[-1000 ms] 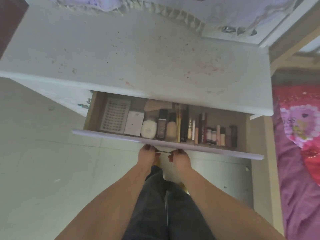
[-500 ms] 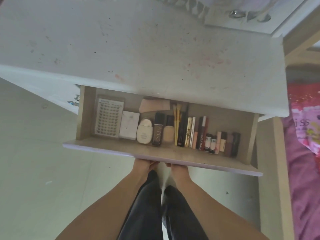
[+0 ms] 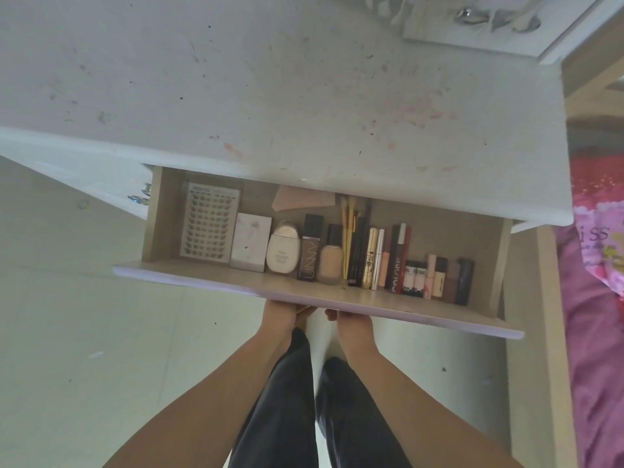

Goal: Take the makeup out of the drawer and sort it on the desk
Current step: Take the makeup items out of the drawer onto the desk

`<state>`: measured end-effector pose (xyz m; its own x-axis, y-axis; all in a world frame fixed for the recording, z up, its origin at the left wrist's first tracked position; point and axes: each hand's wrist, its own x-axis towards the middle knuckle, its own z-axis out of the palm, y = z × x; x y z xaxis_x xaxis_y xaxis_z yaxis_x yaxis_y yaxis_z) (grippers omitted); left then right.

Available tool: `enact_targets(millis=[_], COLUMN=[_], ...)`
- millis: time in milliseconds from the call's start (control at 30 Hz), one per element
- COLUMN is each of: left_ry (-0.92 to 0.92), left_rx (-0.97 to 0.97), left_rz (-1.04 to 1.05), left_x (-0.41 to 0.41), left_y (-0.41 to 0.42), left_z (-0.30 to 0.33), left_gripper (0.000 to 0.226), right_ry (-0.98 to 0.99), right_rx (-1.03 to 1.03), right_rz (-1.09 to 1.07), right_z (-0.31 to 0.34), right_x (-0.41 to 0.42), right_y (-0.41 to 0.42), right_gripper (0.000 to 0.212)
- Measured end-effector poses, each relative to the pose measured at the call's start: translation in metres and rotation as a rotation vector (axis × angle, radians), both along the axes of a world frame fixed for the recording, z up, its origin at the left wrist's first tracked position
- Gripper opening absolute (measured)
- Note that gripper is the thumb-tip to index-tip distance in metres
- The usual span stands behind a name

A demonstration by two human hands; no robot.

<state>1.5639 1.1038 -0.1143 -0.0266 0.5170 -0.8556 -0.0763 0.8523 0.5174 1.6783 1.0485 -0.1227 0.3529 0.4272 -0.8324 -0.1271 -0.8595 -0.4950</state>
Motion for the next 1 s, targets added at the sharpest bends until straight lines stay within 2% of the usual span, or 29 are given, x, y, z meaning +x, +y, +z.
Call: enact_targets(millis=[133, 300, 400, 467, 500, 567, 633, 667, 733, 800, 867, 933, 1000], left_ry=[-0.021, -0.015, 0.002, 0.088, 0.165, 0.254, 0.280, 0.287, 0.249, 0.189, 0.221, 0.372, 0.511], left_rx=[-0.009, 0.006, 0.002, -0.024, -0.007, 0.074, 0.150, 0.187, 0.279, 0.412, 0.582, 0.734, 0.798], left_rz=[0.049, -0.007, -0.084, -0.162, -0.251, -0.594, -0.973, -1.083, -1.129, -1.123, -1.156, -1.254, -1.377], left_x=[0.002, 0.000, -0.001, 0.002, 0.003, 0.004, 0.010, 0.017, 0.039, 0.072, 0.110, 0.145, 0.168], left_y=[0.000, 0.001, -0.003, -0.011, -0.017, -0.033, -0.047, -0.049, -0.041, -0.026, -0.008, 0.007, 0.014], left_z=[-0.001, -0.007, -0.002, 0.004, 0.010, 0.029, 0.058, 0.072, 0.101, 0.117, 0.113, 0.089, 0.058], left_gripper=[0.015, 0.024, 0.020, 0.025, 0.037, 0.053, 0.044, 0.036, 0.018, 0.017, 0.018, 0.022, 0.028], right_ry=[-0.029, 0.045, 0.081, 0.130, 0.157, 0.158, 0.138, 0.132, 0.106, 0.014, -0.185, -0.466, -0.630], right_rx=[0.026, 0.012, -0.032, -0.078, -0.092, -0.074, -0.018, 0.016, 0.081, 0.164, 0.255, 0.277, 0.258], right_rz=[0.101, 0.072, 0.229, 0.358, 0.440, 0.671, 0.799, 0.788, 0.691, 0.572, 0.540, 0.666, 0.809], right_z=[0.005, 0.009, 0.014, 0.025, 0.035, 0.059, 0.084, 0.095, 0.115, 0.121, 0.113, 0.093, 0.067], right_x=[-0.005, 0.002, 0.009, 0.019, 0.027, 0.049, 0.079, 0.098, 0.134, 0.166, 0.185, 0.195, 0.196], right_y=[0.006, 0.008, 0.008, 0.004, 0.001, -0.009, -0.024, -0.032, -0.043, -0.039, -0.026, -0.010, 0.000], right_gripper=[0.023, 0.024, 0.014, 0.020, 0.025, 0.034, 0.031, 0.028, 0.021, 0.020, 0.020, 0.026, 0.034])
